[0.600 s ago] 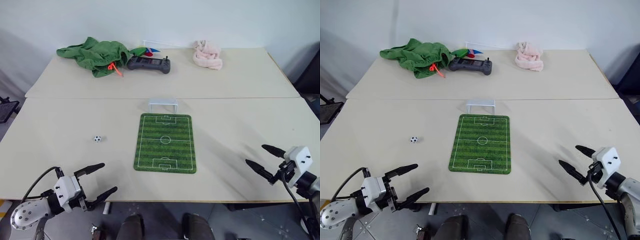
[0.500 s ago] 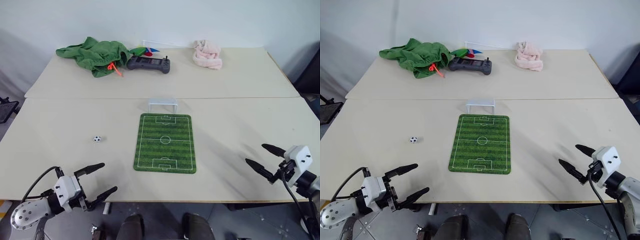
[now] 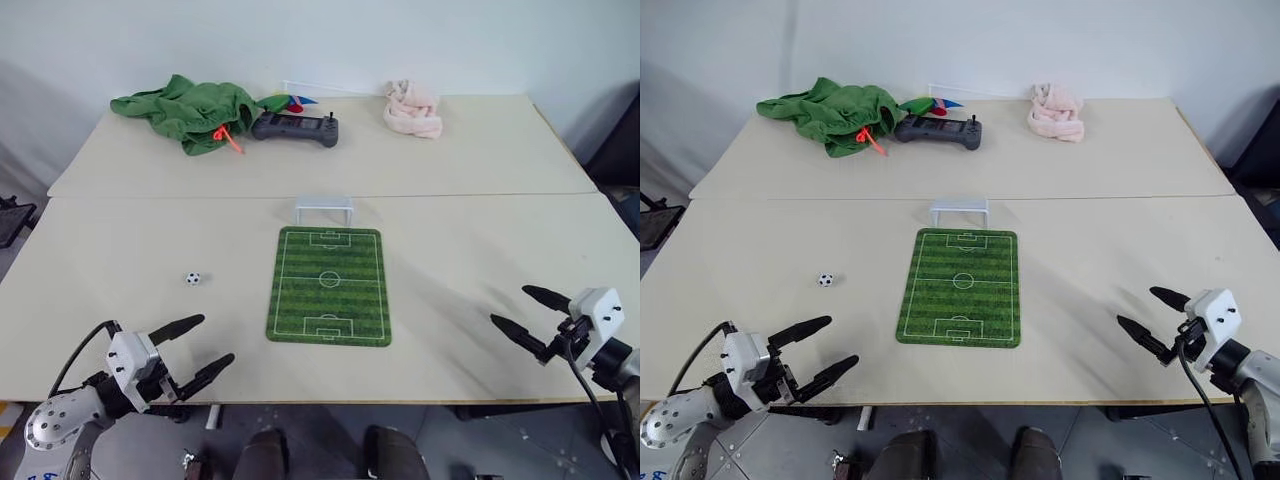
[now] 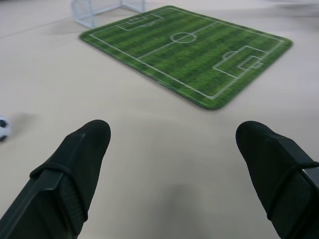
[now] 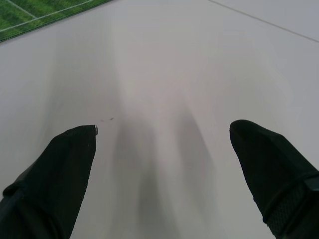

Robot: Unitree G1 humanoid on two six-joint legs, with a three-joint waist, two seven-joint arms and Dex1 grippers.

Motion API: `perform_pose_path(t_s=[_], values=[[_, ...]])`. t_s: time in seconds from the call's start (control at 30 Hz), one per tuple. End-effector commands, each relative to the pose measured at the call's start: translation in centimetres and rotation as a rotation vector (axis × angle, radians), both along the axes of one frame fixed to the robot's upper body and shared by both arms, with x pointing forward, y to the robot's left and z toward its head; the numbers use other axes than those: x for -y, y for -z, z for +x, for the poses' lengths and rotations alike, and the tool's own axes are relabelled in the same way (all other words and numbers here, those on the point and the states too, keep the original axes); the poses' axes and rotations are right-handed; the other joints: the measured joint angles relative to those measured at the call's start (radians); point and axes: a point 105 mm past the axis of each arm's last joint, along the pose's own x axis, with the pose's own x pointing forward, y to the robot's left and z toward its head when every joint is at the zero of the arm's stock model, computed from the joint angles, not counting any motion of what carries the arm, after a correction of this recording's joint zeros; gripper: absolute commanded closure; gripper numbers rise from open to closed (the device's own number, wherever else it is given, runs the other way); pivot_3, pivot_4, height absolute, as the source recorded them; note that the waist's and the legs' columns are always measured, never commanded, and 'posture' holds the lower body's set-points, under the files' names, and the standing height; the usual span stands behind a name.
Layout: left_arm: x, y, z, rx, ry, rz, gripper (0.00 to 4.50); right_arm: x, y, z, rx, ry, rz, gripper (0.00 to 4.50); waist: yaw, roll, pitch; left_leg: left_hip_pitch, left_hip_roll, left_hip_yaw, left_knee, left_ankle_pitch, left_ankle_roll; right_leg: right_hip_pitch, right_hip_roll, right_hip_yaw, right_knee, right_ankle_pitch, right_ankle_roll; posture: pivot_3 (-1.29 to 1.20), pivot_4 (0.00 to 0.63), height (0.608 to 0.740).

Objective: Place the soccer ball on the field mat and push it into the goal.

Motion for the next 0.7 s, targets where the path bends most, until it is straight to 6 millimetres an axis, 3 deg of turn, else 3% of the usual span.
perform_pose_path(t_s=[0.03, 0.27, 0.6, 0.7], values=[[-0.2, -1.5, 0.5, 0.063, -0.024, 0.005, 0.02, 0.4, -1.3, 0.3, 0.053, 0.004, 0.000, 0.00, -0.001, 0.000, 0.000, 0.000, 0.000, 0.000, 0.000, 0.000, 0.000, 0.000, 0.000, 0.000, 0.000, 0.000, 0.000, 0.00, 0.150, 0.740], [-0.2, -2.7, 2.0, 0.057, -0.081, -0.021, 0.02, -1.2, -2.9, 0.3, 0.089, -0.084, 0.013, 0.00, 0.000, 0.000, 0.000, 0.000, 0.000, 0.003, 0.000, 0.000, 0.000, -0.002, 0.000, 0.004, 0.001, 0.001, 0.001, 0.00, 0.150, 0.740], [-2.9, -4.1, 6.6, 0.035, -0.375, -0.084, 0.02, -2.5, -4.8, 0.0, 0.100, -0.150, 0.040, 0.00, 0.002, -0.001, 0.001, 0.000, 0.000, 0.005, 0.001, 0.000, 0.000, -0.003, 0.001, 0.007, 0.003, 0.003, 0.001, 0.00, 0.150, 0.740], [-3.3, -3.4, 8.0, -0.012, -0.420, -0.059, 0.02, -2.8, -4.9, 0.1, 0.098, -0.156, 0.044, 0.00, 0.003, -0.001, 0.001, 0.000, 0.000, 0.005, 0.001, 0.000, 0.000, -0.004, 0.001, 0.007, 0.003, 0.003, 0.001, 0.00, 0.150, 0.740]])
